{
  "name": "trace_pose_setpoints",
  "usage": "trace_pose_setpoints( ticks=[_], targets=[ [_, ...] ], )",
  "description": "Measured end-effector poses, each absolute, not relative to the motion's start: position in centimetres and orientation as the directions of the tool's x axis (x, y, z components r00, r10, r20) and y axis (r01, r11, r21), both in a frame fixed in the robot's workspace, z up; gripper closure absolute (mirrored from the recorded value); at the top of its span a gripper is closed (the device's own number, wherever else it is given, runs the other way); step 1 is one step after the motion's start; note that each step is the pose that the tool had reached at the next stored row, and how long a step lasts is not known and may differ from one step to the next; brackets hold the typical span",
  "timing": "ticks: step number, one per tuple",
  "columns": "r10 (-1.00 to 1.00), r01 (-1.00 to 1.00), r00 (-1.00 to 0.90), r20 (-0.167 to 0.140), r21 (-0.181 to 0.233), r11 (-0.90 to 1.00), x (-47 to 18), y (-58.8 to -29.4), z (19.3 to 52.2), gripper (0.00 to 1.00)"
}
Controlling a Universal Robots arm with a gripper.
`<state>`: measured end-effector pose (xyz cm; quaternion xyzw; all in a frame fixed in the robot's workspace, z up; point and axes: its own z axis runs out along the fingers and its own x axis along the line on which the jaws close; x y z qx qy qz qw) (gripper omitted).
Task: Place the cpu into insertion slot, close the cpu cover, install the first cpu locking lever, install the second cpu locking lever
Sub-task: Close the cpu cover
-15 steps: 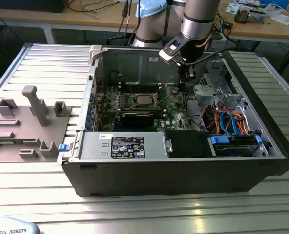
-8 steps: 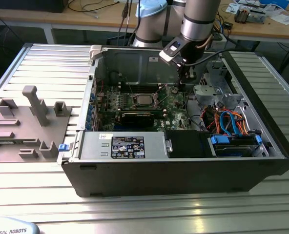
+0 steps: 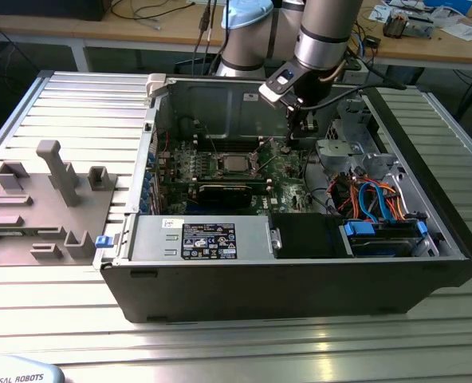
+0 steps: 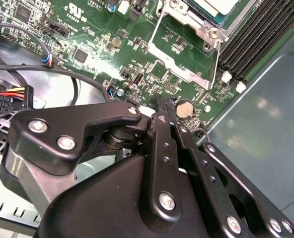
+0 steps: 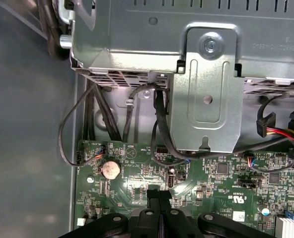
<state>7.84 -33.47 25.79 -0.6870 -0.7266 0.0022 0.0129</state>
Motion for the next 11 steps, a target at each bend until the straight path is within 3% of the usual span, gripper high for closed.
trace_pose_setpoints(
  ticks=[11],
  targets=[
    [0.998,0.998,-0.056,0.016,-0.021,0.056,7.45,-33.47,25.59,0.89]
  ],
)
